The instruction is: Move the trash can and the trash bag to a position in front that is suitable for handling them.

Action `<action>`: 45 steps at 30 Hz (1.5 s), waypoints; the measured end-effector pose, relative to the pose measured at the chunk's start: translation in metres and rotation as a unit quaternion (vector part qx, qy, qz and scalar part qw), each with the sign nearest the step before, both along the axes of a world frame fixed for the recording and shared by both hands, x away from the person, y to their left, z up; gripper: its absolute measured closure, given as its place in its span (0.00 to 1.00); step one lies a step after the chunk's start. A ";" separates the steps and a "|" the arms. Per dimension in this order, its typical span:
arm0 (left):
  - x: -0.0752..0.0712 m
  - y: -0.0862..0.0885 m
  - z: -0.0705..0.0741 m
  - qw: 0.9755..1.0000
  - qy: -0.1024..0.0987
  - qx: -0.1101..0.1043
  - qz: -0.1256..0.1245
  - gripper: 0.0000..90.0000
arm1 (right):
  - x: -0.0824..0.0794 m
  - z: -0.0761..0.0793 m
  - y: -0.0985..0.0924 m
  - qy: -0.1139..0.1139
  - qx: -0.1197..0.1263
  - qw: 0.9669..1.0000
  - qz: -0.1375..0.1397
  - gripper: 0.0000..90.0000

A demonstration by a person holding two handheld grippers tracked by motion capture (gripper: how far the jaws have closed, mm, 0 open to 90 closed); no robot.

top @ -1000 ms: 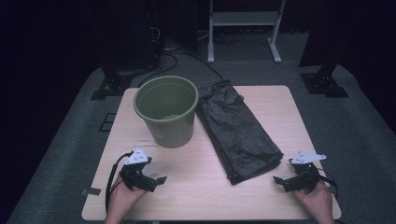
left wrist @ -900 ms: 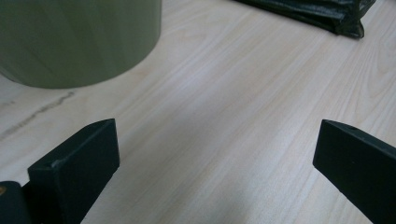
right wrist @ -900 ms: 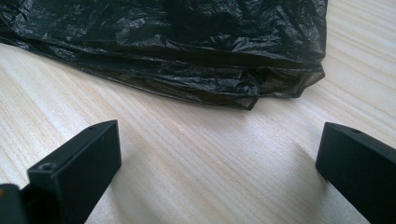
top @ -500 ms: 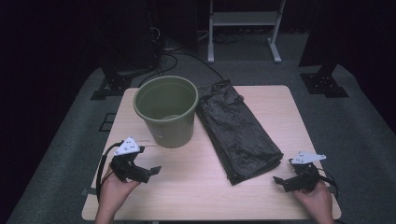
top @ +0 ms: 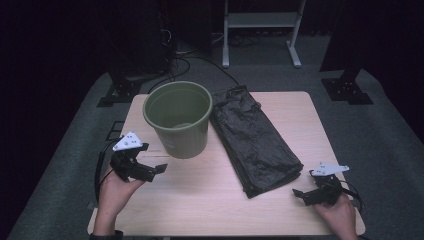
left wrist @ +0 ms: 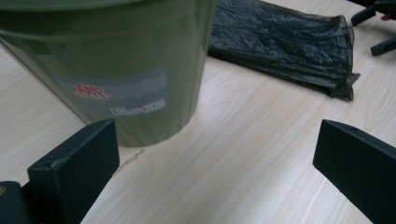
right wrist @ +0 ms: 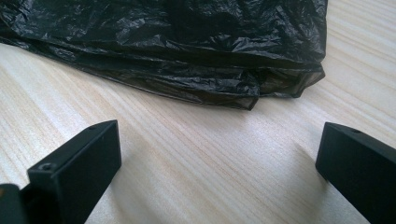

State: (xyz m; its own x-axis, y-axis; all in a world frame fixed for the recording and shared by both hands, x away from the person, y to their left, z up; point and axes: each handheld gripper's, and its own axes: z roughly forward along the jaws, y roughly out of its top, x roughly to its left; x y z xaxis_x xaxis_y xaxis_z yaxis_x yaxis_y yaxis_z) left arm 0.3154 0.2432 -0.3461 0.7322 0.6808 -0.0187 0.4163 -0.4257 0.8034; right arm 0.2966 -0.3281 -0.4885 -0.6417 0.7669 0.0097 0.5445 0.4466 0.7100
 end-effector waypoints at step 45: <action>0.103 0.019 0.066 0.999 0.006 -0.022 0.032 0.00 | 0.000 0.000 0.000 0.000 0.000 1.000 0.001 0.00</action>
